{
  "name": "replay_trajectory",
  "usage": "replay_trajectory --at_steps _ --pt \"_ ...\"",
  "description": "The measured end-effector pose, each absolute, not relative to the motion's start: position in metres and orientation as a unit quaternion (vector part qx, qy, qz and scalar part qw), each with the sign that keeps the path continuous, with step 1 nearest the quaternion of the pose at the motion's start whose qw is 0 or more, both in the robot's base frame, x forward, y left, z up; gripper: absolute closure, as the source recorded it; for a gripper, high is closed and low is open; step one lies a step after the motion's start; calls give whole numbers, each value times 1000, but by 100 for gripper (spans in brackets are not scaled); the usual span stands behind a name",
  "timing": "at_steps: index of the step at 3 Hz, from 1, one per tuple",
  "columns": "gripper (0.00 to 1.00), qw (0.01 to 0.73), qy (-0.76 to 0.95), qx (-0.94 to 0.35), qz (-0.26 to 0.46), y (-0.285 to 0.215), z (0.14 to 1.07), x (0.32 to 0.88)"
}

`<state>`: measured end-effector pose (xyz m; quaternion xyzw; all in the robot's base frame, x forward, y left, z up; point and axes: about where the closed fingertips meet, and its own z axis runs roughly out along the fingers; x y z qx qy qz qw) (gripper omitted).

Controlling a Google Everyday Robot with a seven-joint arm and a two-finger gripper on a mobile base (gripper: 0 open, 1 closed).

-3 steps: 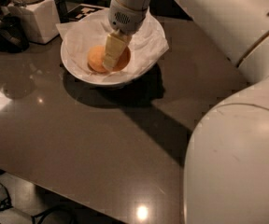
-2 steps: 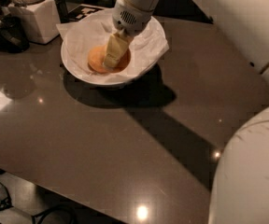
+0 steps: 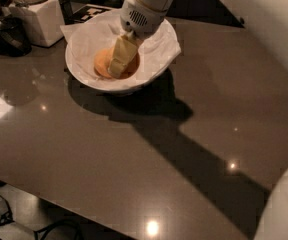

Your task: Pick orange from white bowl

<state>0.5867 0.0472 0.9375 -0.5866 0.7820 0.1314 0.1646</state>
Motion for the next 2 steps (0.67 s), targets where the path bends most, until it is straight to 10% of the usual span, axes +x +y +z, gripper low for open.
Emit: replay_trajectory --at_steps 2 --pt "100 210 791 -562 123 45 972 518"
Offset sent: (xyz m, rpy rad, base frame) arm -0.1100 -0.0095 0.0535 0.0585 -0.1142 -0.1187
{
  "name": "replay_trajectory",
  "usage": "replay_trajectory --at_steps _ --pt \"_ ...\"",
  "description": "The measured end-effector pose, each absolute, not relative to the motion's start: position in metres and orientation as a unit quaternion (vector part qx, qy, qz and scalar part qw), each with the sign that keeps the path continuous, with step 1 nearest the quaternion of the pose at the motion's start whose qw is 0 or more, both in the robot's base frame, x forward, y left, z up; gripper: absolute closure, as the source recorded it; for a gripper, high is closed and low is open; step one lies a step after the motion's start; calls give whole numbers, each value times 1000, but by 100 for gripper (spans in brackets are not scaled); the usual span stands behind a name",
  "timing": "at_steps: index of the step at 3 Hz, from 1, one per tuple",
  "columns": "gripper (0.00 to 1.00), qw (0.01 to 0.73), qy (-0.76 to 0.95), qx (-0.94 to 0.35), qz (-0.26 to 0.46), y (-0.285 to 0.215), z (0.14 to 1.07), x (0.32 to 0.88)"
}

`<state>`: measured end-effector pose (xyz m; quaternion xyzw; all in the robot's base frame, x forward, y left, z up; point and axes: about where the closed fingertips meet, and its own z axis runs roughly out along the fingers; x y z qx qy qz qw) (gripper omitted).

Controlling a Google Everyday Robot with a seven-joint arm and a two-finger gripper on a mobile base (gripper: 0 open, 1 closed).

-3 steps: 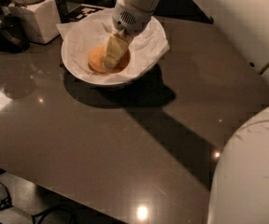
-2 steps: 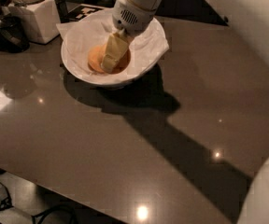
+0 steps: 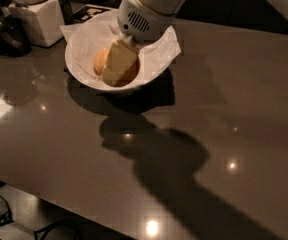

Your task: Pick orange from white bowl

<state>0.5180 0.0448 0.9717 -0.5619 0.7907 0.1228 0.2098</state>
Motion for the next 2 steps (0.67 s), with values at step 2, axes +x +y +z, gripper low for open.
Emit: replay_trajectory --at_steps 2 --pt "100 221 806 -533 128 42 982 472"
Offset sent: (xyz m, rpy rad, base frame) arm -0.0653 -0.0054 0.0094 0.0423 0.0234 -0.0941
